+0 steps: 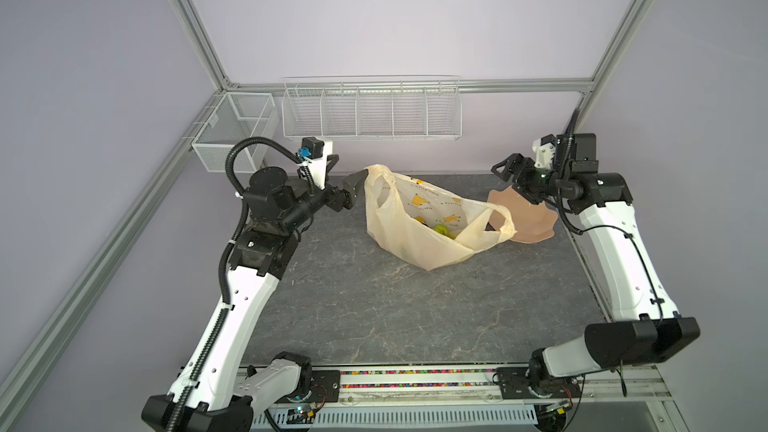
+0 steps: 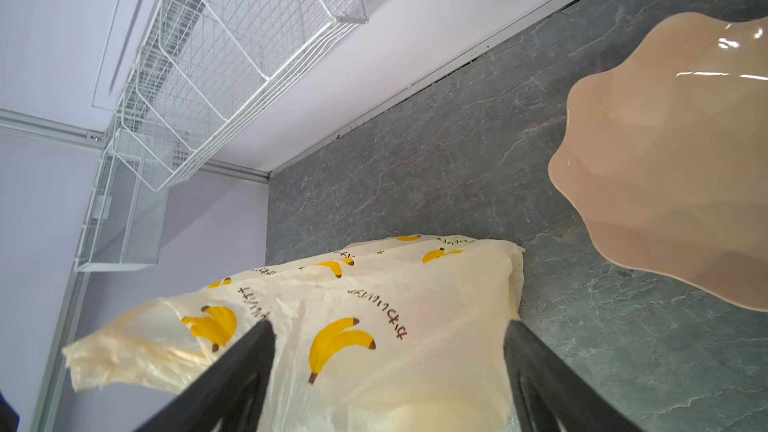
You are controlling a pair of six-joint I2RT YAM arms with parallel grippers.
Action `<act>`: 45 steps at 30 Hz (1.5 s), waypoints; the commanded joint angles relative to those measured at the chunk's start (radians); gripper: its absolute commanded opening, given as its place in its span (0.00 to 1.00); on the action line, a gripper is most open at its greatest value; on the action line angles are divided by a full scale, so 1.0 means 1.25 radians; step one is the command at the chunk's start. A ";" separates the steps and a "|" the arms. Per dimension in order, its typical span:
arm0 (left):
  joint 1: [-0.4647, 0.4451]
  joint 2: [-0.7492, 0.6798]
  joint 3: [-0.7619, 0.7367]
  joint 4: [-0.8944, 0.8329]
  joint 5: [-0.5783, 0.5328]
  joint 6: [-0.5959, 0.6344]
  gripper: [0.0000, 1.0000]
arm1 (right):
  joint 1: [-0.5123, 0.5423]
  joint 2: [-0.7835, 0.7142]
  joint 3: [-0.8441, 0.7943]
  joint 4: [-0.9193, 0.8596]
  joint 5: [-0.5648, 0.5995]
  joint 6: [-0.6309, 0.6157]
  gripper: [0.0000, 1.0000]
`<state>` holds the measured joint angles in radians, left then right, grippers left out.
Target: Place the fruits into the plastic bag
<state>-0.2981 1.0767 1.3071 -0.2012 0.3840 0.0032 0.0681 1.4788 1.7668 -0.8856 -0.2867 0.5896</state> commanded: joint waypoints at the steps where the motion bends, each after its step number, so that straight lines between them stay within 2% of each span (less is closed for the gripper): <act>1: 0.004 -0.046 0.000 -0.033 -0.078 -0.060 0.96 | -0.036 -0.055 0.009 -0.052 0.040 -0.084 0.88; 5: 0.004 -0.089 -0.018 -0.041 -0.126 -0.106 1.00 | -0.074 -0.101 -0.011 -0.086 0.080 -0.131 0.88; 9: 0.004 -0.120 -0.078 -0.050 -0.179 -0.143 0.99 | -0.078 -0.160 -0.089 -0.083 0.147 -0.187 0.88; 12: 0.004 -0.154 -0.154 -0.083 -0.227 -0.178 0.99 | -0.077 -0.255 -0.255 -0.020 0.190 -0.230 0.88; 17: 0.004 -0.275 -0.357 -0.098 -0.343 -0.205 0.99 | -0.068 -0.491 -0.652 0.186 0.237 -0.253 0.88; 21: 0.004 -0.388 -0.561 -0.005 -0.477 -0.189 0.99 | -0.061 -0.631 -0.919 0.355 0.284 -0.269 0.88; 24: 0.005 -0.417 -0.680 0.086 -0.564 -0.155 0.99 | -0.054 -0.731 -1.082 0.519 0.319 -0.334 0.88; 27: 0.013 -0.404 -0.784 0.228 -0.586 -0.108 0.99 | -0.054 -0.782 -1.185 0.645 0.379 -0.340 0.88; 30: 0.048 -0.347 -0.838 0.368 -0.596 -0.117 0.99 | -0.054 -0.724 -1.202 0.713 0.429 -0.350 0.88; 34: 0.101 -0.201 -0.829 0.486 -0.567 -0.120 0.99 | -0.043 -0.614 -1.221 0.880 0.465 -0.406 0.88; 37: 0.125 -0.098 -0.827 0.591 -0.553 -0.106 0.99 | -0.042 -0.519 -1.226 1.023 0.437 -0.451 0.88; 41: 0.143 0.027 -0.847 0.727 -0.513 -0.078 0.99 | -0.042 -0.394 -1.248 1.214 0.434 -0.462 0.88; 45: 0.152 0.094 -0.879 0.852 -0.502 -0.051 0.99 | -0.043 -0.277 -1.258 1.367 0.397 -0.457 0.88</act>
<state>-0.1200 1.1625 0.2348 0.6643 -0.2695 -0.1009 0.0093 1.0706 0.2157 0.5789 0.2386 0.0486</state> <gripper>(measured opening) 0.992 0.880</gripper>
